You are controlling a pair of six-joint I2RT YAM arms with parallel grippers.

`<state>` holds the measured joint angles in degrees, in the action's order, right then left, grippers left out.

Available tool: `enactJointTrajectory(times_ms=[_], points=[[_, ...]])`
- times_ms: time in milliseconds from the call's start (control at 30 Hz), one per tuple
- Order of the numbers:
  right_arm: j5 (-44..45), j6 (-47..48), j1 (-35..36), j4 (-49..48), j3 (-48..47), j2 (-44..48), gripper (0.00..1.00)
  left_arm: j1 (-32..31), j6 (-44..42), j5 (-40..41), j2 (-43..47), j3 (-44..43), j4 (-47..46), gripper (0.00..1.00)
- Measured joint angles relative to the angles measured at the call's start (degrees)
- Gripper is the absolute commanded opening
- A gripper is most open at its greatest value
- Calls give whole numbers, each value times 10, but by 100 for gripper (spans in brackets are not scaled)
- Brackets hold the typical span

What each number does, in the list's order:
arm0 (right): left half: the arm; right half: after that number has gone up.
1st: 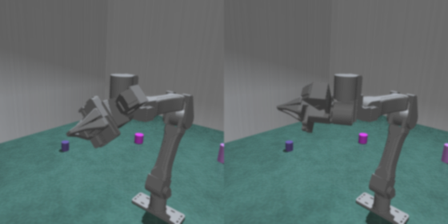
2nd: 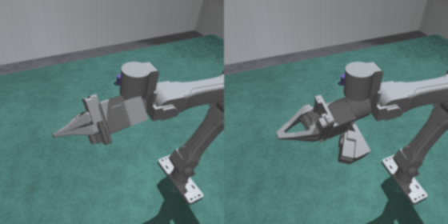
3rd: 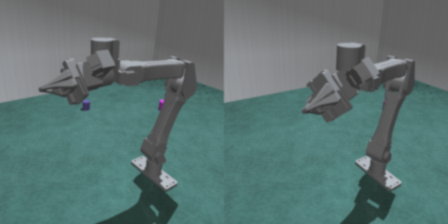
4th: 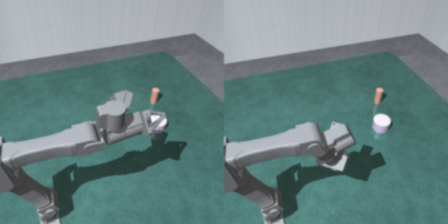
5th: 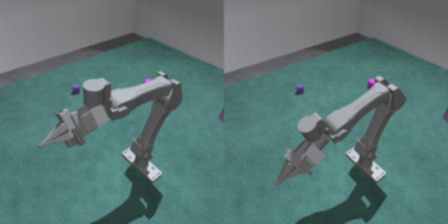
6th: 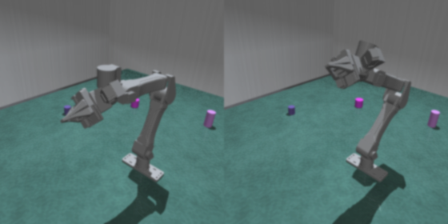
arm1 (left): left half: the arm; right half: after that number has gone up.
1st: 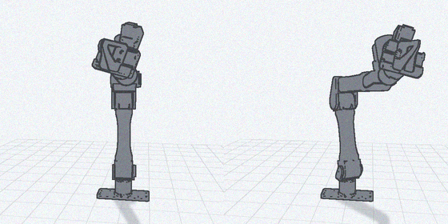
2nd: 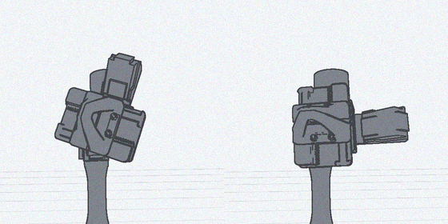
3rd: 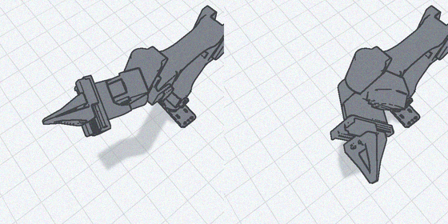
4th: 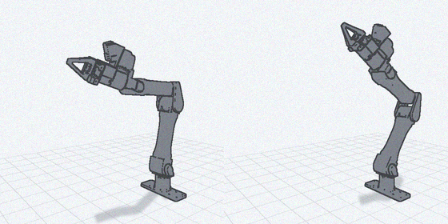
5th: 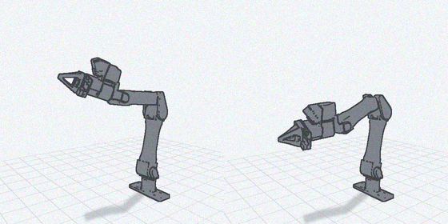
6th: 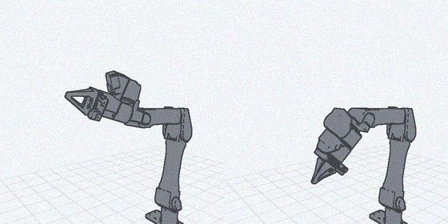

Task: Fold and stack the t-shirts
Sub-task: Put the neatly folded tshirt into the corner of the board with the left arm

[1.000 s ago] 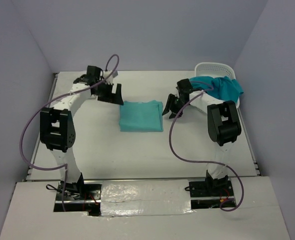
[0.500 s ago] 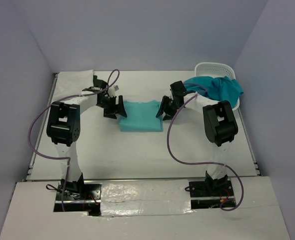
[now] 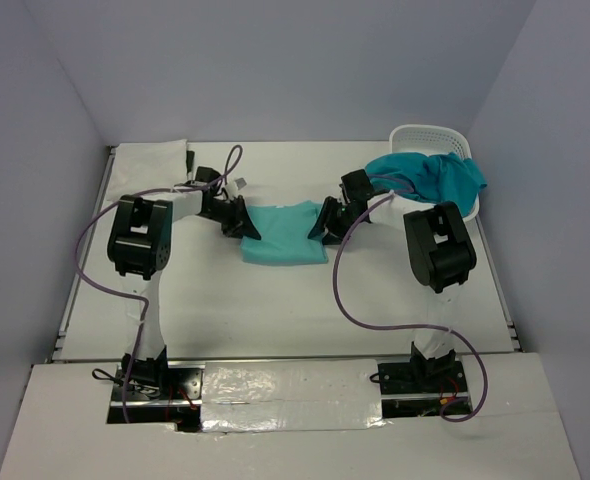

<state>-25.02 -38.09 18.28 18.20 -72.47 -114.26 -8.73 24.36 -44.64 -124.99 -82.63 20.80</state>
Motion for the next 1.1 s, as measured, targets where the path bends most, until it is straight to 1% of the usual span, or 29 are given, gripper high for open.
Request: enactJointTrajectory(times_ms=[133, 233, 433, 533, 600, 700, 833, 933, 1100], points=[[-1, 0, -1, 0, 1, 2, 53, 2, -17, 14, -3, -22, 32, 0], [14, 12, -3, 18, 1, 11, 53, 5, -43, 48, -3, -45, 60, 0], [45, 49, -13, 72, -15, 49, 53, 16, -138, 191, -1, -134, 128, 0], [55, 63, -21, 85, -29, 68, 53, 22, -191, 275, -8, -218, 167, 0], [60, 69, -26, 87, -34, 75, 53, 26, -216, 321, -19, -278, 176, 0], [64, 75, -33, 93, -34, 78, 53, 33, -248, 405, -38, -357, 169, 0], [70, 80, -36, 106, -34, 78, 53, 43, -289, 493, -52, -420, 150, 0], [77, 84, -37, 115, -34, 78, 53, 51, -320, 542, -60, -448, 136, 0], [88, 95, -37, 128, -34, 78, 53, 65, -351, 579, -72, -478, 130, 0]])
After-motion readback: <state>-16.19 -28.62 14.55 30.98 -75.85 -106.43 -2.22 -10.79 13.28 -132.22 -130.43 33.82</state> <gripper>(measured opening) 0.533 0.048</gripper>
